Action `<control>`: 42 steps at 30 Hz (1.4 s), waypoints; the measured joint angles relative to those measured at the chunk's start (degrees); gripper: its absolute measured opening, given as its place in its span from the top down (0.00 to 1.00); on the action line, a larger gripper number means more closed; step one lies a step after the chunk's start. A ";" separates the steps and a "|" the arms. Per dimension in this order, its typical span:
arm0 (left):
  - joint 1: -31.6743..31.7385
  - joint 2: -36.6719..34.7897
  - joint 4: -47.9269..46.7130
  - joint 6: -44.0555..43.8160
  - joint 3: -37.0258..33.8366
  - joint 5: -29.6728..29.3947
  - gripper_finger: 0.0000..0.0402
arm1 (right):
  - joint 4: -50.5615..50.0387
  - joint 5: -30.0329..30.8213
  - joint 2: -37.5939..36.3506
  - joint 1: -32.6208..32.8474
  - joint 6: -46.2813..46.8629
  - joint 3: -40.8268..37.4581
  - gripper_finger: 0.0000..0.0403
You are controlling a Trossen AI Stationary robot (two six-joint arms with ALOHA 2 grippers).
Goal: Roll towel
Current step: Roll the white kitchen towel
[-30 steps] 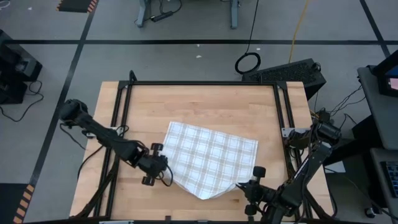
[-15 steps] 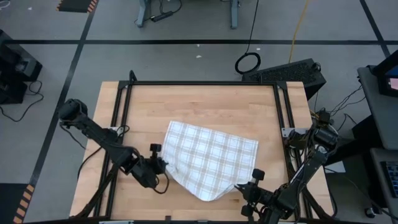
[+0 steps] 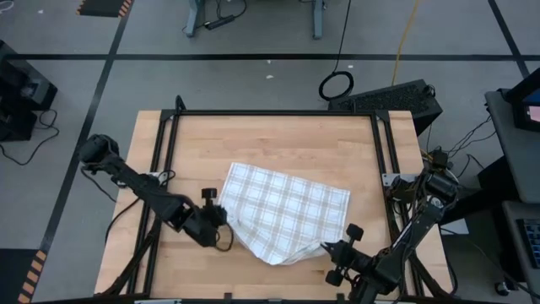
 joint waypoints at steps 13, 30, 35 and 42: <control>7.10 -0.37 7.80 0.19 0.00 7.36 0.95 | 9.93 0.10 -2.36 -2.14 6.05 -0.01 1.00; 8.30 -0.48 13.13 -11.63 0.00 9.66 0.95 | 7.96 -1.84 -17.03 -2.91 -2.78 0.00 1.00; 8.28 -0.52 12.99 -19.04 1.46 9.66 0.95 | 4.74 -2.67 -21.10 -2.91 -2.17 0.00 1.00; 8.23 -0.52 12.71 -20.94 5.63 9.75 0.95 | -3.10 -9.95 -21.75 -2.48 4.85 0.00 1.00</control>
